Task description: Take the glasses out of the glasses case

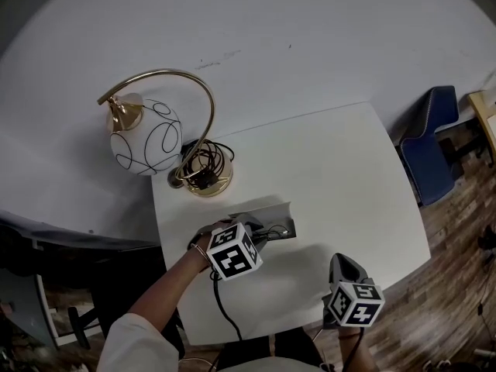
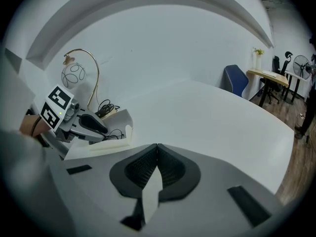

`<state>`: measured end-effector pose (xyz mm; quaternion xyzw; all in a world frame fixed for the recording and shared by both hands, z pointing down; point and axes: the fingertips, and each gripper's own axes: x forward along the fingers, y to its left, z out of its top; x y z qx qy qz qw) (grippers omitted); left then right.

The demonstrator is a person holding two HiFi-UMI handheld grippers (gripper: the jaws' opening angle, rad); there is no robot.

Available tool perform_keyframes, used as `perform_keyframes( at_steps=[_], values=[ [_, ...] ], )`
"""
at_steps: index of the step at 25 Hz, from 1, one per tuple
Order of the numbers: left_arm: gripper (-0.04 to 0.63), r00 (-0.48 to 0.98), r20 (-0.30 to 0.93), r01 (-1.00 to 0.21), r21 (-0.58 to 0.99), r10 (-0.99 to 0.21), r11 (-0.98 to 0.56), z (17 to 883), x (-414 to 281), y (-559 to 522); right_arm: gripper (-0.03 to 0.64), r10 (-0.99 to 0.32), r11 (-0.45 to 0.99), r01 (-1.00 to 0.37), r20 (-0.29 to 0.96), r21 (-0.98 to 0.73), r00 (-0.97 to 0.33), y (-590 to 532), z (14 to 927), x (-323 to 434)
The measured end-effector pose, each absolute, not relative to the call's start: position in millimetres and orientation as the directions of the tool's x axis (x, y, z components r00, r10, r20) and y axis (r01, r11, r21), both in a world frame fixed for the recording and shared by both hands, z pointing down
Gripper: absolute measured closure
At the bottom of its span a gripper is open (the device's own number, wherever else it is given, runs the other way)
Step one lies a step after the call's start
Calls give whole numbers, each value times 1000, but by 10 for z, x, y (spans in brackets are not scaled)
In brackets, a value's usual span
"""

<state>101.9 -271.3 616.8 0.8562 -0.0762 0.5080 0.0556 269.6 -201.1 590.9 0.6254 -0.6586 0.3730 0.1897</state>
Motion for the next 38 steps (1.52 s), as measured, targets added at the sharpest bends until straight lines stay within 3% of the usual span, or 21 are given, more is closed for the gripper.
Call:
perform_keyframes(
  at_steps=[15,25,38],
  values=[
    [533,367,927,-59,112,83,-992,6264,1047,-2673,584,-661,-59,-957,729,-286,-177,-2068,6046,2648],
    [540,353,926,-68,170,136,-983,6303,1052,-2672,584,-662,-78,-950,728,-303,-178,-2099,6070,2644],
    [560,304,948,-158,150,96,-976,6336,1060,-2689,584,-665,-78,-936,717,-344,-208,-2088,6086,2525]
  ],
)
